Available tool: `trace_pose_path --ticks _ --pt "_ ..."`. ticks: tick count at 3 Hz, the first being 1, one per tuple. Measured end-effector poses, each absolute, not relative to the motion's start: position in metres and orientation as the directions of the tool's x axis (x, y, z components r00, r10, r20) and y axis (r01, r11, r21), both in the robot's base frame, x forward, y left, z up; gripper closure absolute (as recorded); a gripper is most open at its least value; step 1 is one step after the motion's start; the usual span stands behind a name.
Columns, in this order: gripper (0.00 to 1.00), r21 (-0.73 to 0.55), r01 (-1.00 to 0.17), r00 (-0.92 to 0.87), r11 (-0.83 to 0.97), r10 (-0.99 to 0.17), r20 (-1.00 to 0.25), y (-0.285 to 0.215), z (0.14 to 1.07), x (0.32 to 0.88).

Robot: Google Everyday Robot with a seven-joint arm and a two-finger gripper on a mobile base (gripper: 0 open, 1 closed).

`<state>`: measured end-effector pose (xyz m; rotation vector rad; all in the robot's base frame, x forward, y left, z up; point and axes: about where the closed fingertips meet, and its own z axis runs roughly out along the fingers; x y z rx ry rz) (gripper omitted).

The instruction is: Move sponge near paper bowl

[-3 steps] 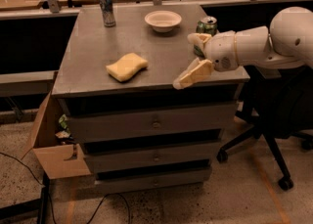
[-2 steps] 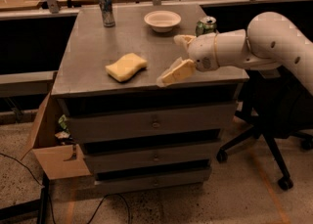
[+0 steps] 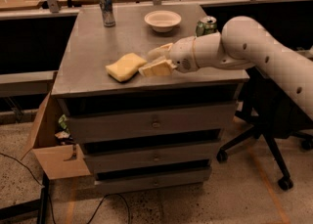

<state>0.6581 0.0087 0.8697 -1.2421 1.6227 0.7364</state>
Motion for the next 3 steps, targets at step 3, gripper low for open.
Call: trace_pose_path --ticks 3 --pt "0.41 -0.094 -0.955 -0.024 0.281 -0.388 -0.921 0.038 0.863 0.685"
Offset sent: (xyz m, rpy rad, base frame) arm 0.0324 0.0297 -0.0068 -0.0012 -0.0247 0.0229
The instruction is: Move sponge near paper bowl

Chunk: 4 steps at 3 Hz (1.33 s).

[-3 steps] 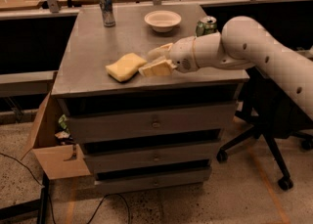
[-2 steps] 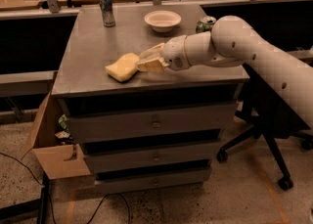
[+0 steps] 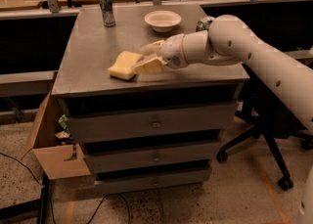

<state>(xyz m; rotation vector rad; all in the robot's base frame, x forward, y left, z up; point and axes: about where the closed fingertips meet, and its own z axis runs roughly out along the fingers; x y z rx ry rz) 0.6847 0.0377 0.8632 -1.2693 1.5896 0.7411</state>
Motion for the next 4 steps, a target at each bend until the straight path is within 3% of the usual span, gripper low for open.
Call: trace_pose_path --ticks 1,2,4 --pt "0.17 -0.103 -0.954 -0.014 0.283 -0.384 -0.923 0.037 0.868 0.687" --pt "0.07 -0.111 -0.954 -0.003 0.280 -0.377 -0.926 0.037 0.874 0.685" --pt "0.13 -0.087 -0.965 -0.005 0.249 -0.349 -0.937 0.073 0.856 0.681"
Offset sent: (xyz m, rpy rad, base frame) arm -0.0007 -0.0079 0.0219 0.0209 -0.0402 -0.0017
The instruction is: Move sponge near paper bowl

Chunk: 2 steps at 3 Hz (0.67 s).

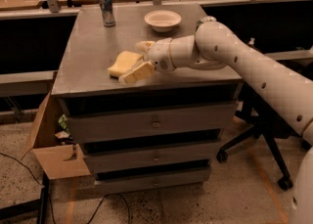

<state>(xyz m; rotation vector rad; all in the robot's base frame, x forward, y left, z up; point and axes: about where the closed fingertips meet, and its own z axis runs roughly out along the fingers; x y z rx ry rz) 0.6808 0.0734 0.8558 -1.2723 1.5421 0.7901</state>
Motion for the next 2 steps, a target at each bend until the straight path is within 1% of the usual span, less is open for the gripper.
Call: trace_pose_path --ticks 1,2 --pt "0.13 -0.092 -0.961 -0.008 0.262 -0.357 -0.934 0.0739 0.8516 0.6857" --pt "0.30 -0.096 -0.957 -0.011 0.275 -0.364 -0.932 0.0718 0.8479 0.6905"
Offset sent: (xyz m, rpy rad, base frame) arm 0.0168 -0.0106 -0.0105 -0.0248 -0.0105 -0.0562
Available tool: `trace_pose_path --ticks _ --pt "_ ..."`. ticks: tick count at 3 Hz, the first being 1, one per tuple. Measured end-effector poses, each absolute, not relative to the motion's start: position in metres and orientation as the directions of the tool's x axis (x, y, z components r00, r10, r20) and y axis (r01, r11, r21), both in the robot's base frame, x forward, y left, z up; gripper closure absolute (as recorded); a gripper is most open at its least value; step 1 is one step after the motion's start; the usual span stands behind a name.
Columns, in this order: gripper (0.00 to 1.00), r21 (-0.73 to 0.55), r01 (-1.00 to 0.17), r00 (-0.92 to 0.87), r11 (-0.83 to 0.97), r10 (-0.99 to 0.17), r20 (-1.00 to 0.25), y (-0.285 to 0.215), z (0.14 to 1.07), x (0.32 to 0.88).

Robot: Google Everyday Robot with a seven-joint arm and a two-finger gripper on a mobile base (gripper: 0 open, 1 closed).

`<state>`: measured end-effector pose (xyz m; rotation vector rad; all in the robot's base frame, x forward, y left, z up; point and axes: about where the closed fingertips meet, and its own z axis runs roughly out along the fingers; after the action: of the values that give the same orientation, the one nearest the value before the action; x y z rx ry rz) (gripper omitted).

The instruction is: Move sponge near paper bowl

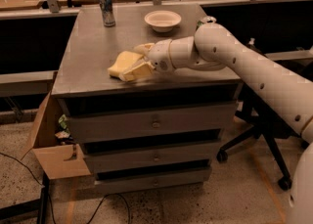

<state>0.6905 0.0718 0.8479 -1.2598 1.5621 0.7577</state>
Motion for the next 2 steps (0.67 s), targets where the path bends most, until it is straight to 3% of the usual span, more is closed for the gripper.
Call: trace_pose_path --ticks 1,2 --pt "0.50 -0.086 -0.955 -0.027 0.283 -0.372 -0.928 0.0711 0.8407 0.6915" --pt "0.41 -0.082 -0.957 -0.032 0.280 -0.381 -0.924 0.0722 0.8364 0.6935"
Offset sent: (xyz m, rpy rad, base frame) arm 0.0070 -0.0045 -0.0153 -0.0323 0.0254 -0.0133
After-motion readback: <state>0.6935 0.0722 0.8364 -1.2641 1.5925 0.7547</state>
